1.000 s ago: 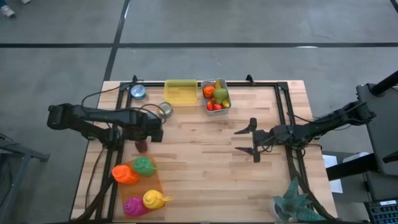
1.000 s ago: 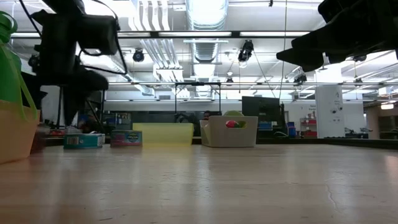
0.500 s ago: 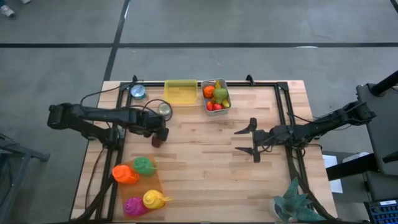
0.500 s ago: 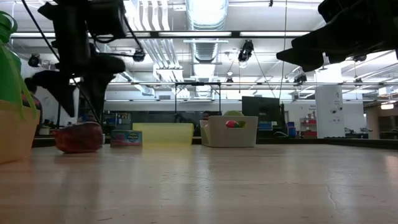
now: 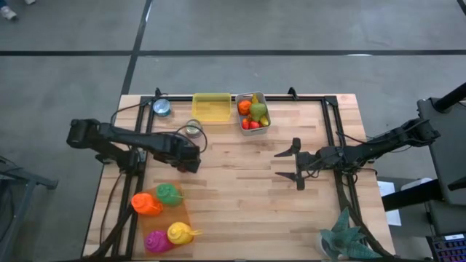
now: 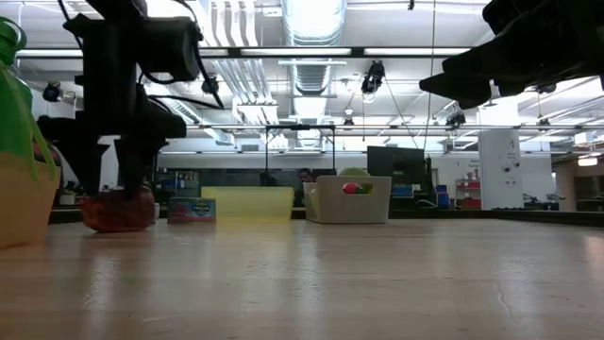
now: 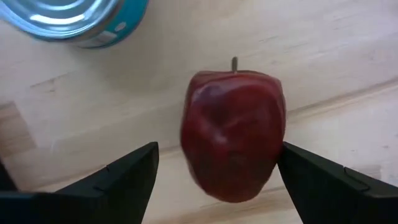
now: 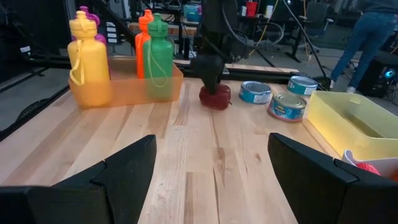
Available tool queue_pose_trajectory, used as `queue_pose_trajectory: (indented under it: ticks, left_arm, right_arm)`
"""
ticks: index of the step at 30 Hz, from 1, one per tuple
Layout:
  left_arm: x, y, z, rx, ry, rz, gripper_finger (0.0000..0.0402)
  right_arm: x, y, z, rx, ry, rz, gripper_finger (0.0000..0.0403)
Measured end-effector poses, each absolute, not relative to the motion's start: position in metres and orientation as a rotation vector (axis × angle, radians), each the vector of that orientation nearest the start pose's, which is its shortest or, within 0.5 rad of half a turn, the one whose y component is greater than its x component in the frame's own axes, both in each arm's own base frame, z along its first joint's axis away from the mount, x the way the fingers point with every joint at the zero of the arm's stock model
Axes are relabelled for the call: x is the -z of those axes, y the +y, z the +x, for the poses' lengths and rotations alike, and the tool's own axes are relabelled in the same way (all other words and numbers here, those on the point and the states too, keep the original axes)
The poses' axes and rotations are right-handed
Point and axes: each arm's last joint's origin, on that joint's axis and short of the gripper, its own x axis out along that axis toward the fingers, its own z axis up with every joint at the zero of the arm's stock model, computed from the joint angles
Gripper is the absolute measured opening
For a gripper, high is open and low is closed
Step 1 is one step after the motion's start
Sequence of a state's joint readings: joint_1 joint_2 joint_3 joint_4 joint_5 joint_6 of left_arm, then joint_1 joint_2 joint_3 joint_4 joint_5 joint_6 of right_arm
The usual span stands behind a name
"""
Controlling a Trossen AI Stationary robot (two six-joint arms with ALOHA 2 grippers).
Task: Pick & Place Food Item
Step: Put the apple into the gray bin
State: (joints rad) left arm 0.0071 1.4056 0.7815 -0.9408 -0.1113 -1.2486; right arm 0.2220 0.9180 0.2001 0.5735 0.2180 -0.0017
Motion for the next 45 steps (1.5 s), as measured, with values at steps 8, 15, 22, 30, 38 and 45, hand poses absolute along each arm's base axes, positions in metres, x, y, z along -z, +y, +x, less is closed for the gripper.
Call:
queue_pose_trajectory:
  ticks: [8,15,22,30,38,45]
  left_arm:
    - [-0.155,0.007,0.223,-1.004,1.287,-0.760,0.0324]
    - [-0.141,0.007,0.231,-1.010,1.302,-0.717,0.0324]
    - [-0.136,0.007,0.236,-0.960,1.311,-0.689,0.0298]
    - [-0.136,0.007,0.237,-0.954,1.300,-0.696,0.0230]
    - [-0.139,0.006,0.246,-0.881,1.222,-0.706,0.0247]
    - [-0.160,0.008,0.266,-0.825,1.035,-0.667,0.0233]
  right_arm:
    - [-0.183,0.033,0.176,-0.004,0.141,-0.033,0.0306]
    - [-0.183,0.033,0.176,-0.004,0.141,-0.032,0.0306]
    - [-0.183,0.033,0.176,-0.004,0.141,-0.034,0.0306]
    - [-0.183,0.033,0.176,-0.004,0.141,-0.034,0.0306]
    - [-0.183,0.033,0.176,-0.004,0.141,-0.033,0.0306]
    - [-0.183,0.033,0.176,-0.004,0.141,-0.034,0.0306]
